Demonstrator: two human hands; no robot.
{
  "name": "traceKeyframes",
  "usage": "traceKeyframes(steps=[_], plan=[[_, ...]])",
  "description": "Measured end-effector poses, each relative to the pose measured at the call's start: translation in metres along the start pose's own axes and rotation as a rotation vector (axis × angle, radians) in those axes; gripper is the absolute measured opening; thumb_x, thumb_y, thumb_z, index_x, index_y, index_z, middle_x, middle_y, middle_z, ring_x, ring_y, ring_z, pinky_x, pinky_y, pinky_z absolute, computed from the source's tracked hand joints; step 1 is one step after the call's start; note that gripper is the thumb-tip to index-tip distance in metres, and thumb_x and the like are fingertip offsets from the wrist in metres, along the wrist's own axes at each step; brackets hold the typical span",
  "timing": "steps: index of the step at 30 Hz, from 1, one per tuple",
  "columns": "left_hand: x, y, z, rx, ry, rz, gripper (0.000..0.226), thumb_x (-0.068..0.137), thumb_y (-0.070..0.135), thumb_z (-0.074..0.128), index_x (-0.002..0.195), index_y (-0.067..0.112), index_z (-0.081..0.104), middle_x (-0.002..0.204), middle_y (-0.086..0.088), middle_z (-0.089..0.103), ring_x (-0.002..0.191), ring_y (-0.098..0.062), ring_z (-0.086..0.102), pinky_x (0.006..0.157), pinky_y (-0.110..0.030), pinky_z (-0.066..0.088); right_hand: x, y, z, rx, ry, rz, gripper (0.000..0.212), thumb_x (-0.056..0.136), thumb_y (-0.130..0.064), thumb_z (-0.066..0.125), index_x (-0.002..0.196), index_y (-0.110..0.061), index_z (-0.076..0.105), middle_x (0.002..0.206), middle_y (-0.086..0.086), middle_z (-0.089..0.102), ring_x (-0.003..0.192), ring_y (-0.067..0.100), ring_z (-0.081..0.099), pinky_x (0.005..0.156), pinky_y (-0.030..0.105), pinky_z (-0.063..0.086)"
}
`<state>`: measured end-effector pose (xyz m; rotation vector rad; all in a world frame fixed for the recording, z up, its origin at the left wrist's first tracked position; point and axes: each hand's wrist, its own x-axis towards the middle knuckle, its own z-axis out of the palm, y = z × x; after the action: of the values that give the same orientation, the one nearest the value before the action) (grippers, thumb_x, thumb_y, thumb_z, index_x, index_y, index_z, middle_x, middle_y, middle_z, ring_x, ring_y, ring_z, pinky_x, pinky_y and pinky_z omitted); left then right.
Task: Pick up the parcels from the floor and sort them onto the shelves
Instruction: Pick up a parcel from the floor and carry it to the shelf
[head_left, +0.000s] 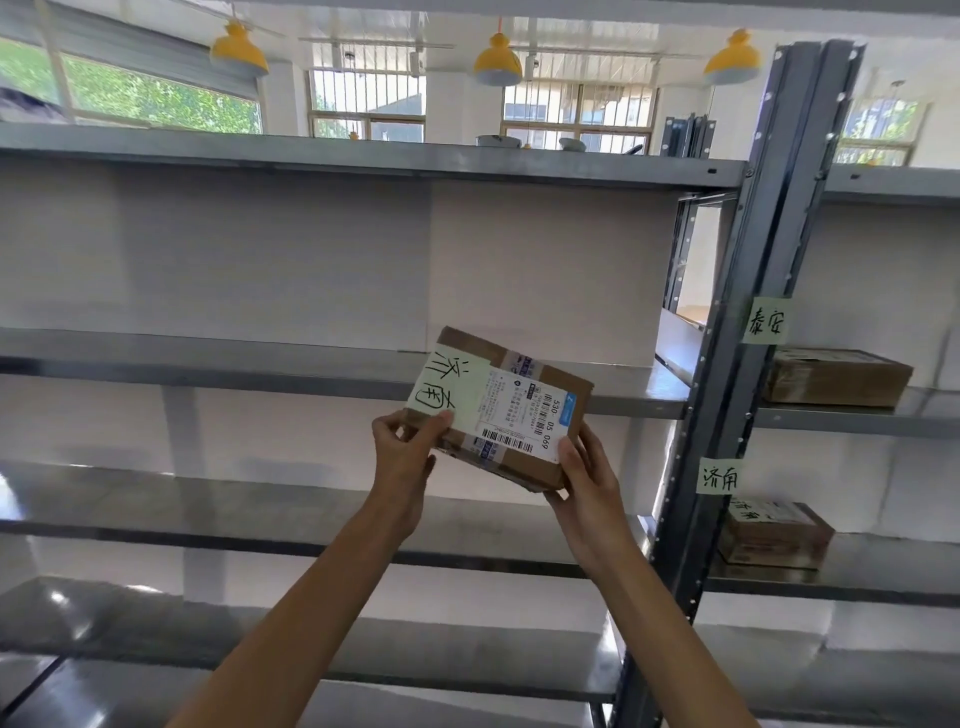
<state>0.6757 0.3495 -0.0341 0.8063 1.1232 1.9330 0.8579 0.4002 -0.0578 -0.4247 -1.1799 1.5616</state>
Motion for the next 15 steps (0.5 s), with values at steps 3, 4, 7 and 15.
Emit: traceKeyframes(steps=[3,4,7,15], plan=[[0.004,-0.003,-0.001,0.1,0.032,0.008,0.043,0.082,0.024,0.067,0.11,0.018,0.035,0.104,0.003,0.057,0.097,-0.011,0.054,0.084,-0.029,0.038,0.008,-0.011,0.0,-0.048,0.005,-0.039,0.058,0.078,-0.031,0.062,0.134,-0.024,0.047,0.129,0.004,0.06,0.118,0.022,0.058,0.094,0.039,0.052],[0.005,-0.004,-0.001,0.146,0.042,0.015,0.042,0.083,0.027,0.066,0.111,0.018,0.036,0.102,0.005,0.057,0.094,-0.01,0.054,0.081,-0.027,0.038,0.011,-0.015,0.0,-0.06,0.009,-0.054,0.057,0.077,-0.031,0.064,0.132,-0.024,0.049,0.126,0.004,0.062,0.116,0.02,0.06,0.091,0.037,0.054],[0.005,-0.007,-0.004,0.265,0.056,0.078,0.041,0.083,0.03,0.066,0.11,0.017,0.038,0.104,0.003,0.057,0.097,-0.015,0.057,0.078,-0.023,0.045,0.018,-0.026,0.0,-0.093,0.019,-0.093,0.05,0.075,-0.03,0.067,0.124,-0.027,0.055,0.12,0.003,0.066,0.109,0.017,0.064,0.081,0.03,0.057],[-0.004,0.0,0.002,0.245,-0.025,0.143,0.035,0.088,0.04,0.054,0.114,0.027,0.035,0.101,0.014,0.058,0.08,-0.003,0.065,0.047,-0.005,0.047,0.032,-0.046,0.008,-0.157,0.045,-0.171,0.035,0.076,-0.03,0.066,0.111,-0.028,0.062,0.113,0.004,0.069,0.104,0.018,0.066,0.079,0.029,0.058]])
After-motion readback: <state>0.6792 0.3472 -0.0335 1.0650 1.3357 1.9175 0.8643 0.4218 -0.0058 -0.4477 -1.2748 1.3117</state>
